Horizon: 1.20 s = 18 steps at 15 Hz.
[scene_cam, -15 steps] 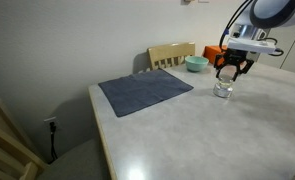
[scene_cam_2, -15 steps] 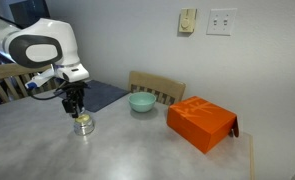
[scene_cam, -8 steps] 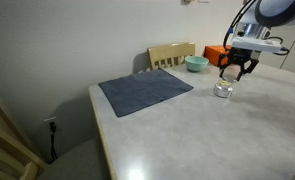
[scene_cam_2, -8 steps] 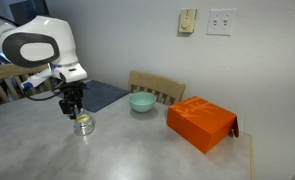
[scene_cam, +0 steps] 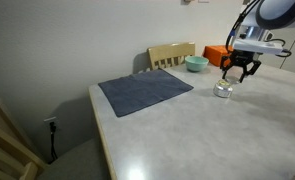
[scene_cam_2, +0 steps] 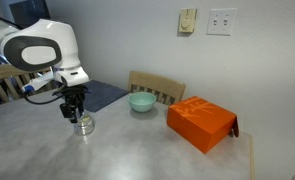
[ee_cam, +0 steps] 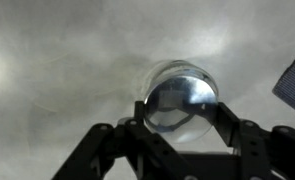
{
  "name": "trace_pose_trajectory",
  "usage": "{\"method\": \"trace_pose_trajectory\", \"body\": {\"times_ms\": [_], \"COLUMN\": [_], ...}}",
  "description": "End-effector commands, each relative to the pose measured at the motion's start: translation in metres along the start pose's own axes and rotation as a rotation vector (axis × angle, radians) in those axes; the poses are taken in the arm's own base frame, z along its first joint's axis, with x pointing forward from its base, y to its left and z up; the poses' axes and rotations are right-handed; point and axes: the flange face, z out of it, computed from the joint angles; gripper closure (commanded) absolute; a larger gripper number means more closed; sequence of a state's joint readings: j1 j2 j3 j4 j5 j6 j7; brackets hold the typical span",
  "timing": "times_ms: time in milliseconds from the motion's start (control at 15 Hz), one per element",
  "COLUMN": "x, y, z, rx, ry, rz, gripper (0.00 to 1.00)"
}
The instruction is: Pick up the lid and put it on the silver bowl
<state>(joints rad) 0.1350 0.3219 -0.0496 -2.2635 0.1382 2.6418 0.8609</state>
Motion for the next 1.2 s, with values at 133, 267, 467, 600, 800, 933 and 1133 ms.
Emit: {"method": "trace_pose_trajectory", "body": {"times_ms": [133,267,467,600,800,933,1133], "x": [0.003,0.004,0.008,0.008,0.002,0.001,0.003], "y": [-0.001,-0.002,-0.005,-0.009,-0.008,-0.008,-0.008], "z": [0.004,0.004,0.002,0.0,-0.005,-0.005,-0.003], "rx": [0.006,0.008,0.013,0.024,0.016,0.015,0.011], "ry": [-0.011,-0.009,-0.004,-0.006,0.003,0.003,0.003], "rz": [-0.005,-0.009,-0.024,-0.049,-0.047,-0.045,-0.041], "gripper": [0.56,0.56,0.56,0.56,0.31,0.31,0.56]}}
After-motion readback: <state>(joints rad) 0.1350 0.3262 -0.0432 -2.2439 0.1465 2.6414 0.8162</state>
